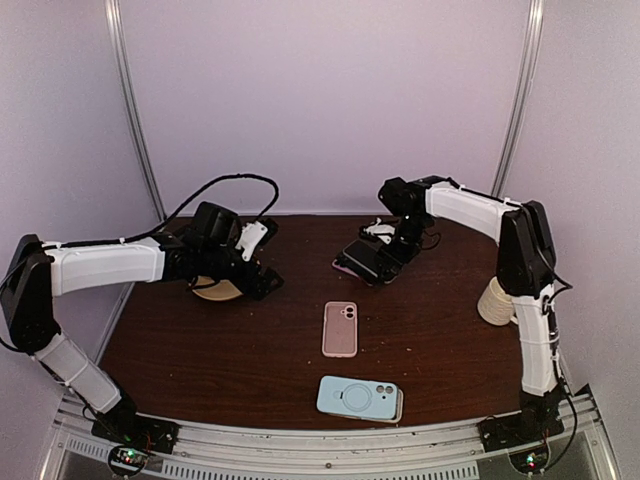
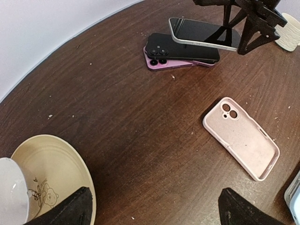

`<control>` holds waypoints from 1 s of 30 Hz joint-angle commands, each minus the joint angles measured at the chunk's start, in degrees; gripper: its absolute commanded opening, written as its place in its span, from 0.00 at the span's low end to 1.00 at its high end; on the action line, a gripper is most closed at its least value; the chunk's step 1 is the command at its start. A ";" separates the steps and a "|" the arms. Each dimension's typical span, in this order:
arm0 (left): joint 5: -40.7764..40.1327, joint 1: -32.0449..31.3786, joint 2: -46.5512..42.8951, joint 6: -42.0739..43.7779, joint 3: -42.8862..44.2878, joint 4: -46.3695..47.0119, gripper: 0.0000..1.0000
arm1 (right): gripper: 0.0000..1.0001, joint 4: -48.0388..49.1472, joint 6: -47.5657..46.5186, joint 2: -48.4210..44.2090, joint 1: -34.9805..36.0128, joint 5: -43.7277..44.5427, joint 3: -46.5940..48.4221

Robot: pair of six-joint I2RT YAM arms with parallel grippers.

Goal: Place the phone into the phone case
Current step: Pick up the phone, then move the phone case to the center of the board.

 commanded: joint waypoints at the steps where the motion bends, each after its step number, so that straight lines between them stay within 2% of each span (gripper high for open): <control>1: 1.91 0.13 -0.15 -0.37 2.14 0.81 0.97 | 0.01 7.69 9.19 -6.71 -0.27 -1.90 -4.12; 2: 2.81 0.08 0.29 0.51 2.49 0.22 0.97 | 0.03 10.31 11.90 -8.65 -0.26 -1.79 -6.02; 9: 5.90 -2.55 5.51 10.46 4.11 -5.87 0.93 | 0.00 28.94 34.00 -22.79 1.65 4.46 -23.33; 13: 4.87 -5.92 8.56 12.70 5.11 -7.49 0.91 | 0.00 30.88 39.49 -27.57 4.42 12.73 -29.43; 18: -0.58 -11.27 12.84 17.08 6.48 -8.11 0.86 | 0.00 32.18 42.42 -31.32 6.72 16.30 -34.02; 23: -5.75 -16.19 19.18 20.29 9.46 -8.94 0.82 | 0.00 33.35 43.42 -34.99 7.47 16.26 -37.90; 30: -8.54 -18.64 25.16 20.64 14.34 -10.47 0.79 | 0.00 32.37 43.19 -38.71 7.47 16.32 -41.49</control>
